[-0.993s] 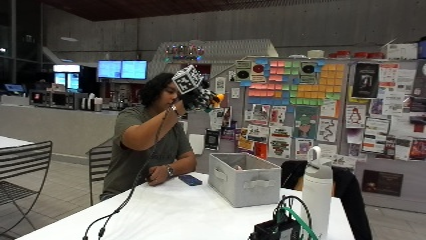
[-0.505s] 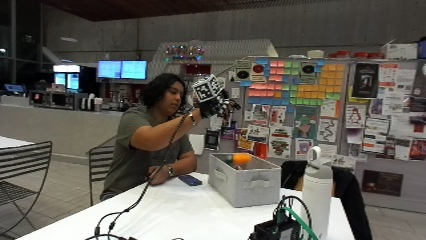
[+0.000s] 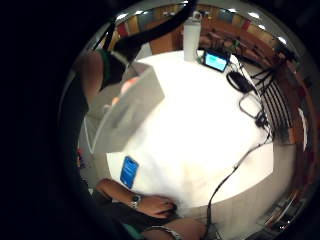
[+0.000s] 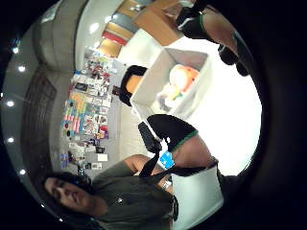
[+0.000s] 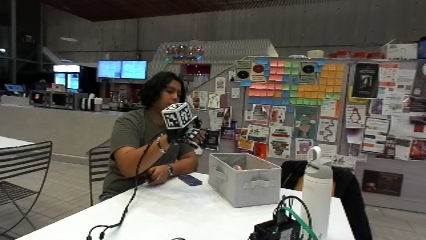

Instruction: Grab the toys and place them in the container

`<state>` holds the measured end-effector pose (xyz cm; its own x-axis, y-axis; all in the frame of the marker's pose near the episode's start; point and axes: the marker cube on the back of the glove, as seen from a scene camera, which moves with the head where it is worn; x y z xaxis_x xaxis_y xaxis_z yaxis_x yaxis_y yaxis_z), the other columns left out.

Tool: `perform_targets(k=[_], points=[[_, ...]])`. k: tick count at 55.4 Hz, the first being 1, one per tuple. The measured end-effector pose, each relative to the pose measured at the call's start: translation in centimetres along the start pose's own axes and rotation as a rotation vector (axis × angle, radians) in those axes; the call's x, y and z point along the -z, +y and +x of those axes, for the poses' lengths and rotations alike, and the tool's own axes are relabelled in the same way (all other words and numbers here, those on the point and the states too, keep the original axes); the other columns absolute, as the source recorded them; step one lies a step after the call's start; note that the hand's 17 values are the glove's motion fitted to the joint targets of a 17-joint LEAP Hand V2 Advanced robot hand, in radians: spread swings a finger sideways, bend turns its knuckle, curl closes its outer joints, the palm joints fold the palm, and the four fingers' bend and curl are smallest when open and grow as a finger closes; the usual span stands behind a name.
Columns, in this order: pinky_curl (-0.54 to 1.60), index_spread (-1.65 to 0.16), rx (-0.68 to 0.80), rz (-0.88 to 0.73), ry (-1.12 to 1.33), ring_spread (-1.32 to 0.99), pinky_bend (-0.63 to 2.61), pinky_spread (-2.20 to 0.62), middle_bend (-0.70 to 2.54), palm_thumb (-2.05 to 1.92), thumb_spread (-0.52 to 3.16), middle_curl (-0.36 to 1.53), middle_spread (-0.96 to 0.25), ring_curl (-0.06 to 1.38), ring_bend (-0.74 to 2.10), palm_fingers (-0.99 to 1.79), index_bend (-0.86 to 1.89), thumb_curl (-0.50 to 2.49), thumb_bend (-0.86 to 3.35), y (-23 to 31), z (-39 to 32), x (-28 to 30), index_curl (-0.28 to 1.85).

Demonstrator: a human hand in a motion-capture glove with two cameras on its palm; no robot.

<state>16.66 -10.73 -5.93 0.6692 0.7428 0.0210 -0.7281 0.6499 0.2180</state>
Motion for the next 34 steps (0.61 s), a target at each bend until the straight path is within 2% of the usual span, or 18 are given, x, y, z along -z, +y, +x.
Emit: perform_targets(k=[1, 6, 15, 22, 34], points=[[0.64, -0.42, -0.005, -0.005, 0.010, -0.41, 0.91, -0.30, 0.81, 0.08, 1.15, 0.94, -0.38, 0.72, 1.16, 0.11, 0.40, 0.27, -0.02, 0.4, 0.5, -0.4, 0.51], [0.59, -0.42, -0.028, 0.005, 0.065, -0.38, 0.82, -0.20, 0.69, 0.05, 1.16, 0.87, -0.33, 0.67, 1.08, 0.04, 0.44, 0.28, -0.02, 1.7, 3.1, -2.6, 0.52], [0.50, -0.43, -0.010, 0.130, 0.172, -0.36, 0.75, -0.13, 0.59, 0.03, 1.18, 0.77, -0.28, 0.59, 1.01, 0.16, 0.42, 0.28, -0.02, 2.4, 6.1, -6.7, 0.50], [0.46, -0.43, -0.051, 0.093, 0.267, -0.36, 0.70, -0.11, 0.57, 0.00, 1.18, 0.72, -0.27, 0.56, 0.98, 0.24, 0.42, 0.28, -0.03, 2.2, 9.2, -9.8, 0.49], [0.43, -0.43, -0.109, 0.053, 0.159, -0.35, 0.65, -0.09, 0.55, -0.02, 1.18, 0.66, -0.26, 0.51, 0.92, 0.28, 0.38, 0.28, -0.03, 2.3, 13.2, -12.8, 0.49]])
